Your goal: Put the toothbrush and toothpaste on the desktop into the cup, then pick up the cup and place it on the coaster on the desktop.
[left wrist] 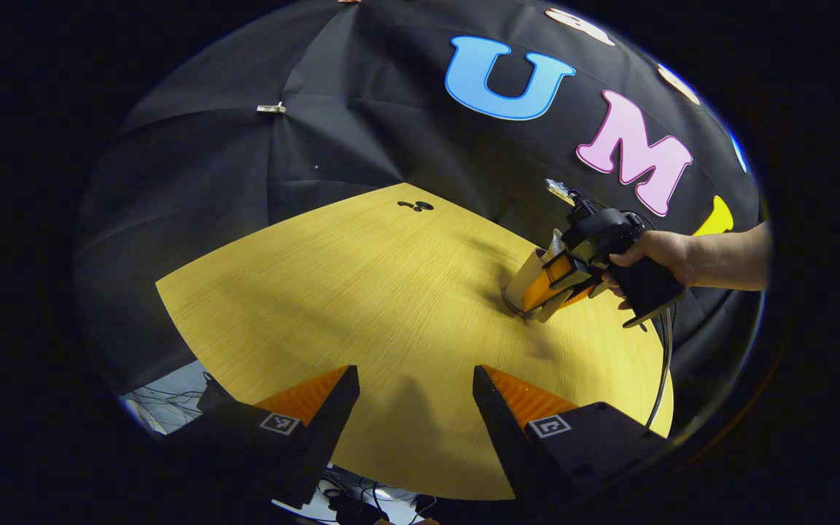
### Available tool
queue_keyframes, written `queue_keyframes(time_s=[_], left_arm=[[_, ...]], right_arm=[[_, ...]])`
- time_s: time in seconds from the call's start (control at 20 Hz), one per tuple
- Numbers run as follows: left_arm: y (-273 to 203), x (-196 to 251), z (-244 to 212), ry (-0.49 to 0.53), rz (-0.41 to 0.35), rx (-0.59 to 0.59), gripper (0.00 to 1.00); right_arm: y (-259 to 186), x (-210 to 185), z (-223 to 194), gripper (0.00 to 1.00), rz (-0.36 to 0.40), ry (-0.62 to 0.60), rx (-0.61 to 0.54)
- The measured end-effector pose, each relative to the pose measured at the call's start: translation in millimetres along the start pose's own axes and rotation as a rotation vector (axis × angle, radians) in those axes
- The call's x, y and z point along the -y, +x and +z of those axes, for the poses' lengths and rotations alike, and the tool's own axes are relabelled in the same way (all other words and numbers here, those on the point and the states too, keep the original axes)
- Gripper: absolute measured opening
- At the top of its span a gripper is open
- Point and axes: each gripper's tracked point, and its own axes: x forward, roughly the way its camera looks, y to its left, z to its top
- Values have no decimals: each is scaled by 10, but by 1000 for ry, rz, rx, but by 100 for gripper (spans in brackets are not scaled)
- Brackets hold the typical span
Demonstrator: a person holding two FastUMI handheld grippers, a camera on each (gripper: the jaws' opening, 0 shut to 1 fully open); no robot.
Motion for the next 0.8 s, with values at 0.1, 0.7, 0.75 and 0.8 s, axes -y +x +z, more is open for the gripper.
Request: queue_keyframes(time_s=[0.1,0.7,0.75,0.8], left_arm=[[-57,46,12,12,-8,-2,98],[-485,546,464,121,-143,63,98],[-550,626,553,135,-166,79,98],[-611,706,654,157,-188,99,98]], right_arm=[[-170,49,26,84,-2,-8,40],[-1846,272,-108,99,-4,115,403],[-2033,313,-135,99,-17,126,448],[-2208,355,-175,99,-29,141,492]])
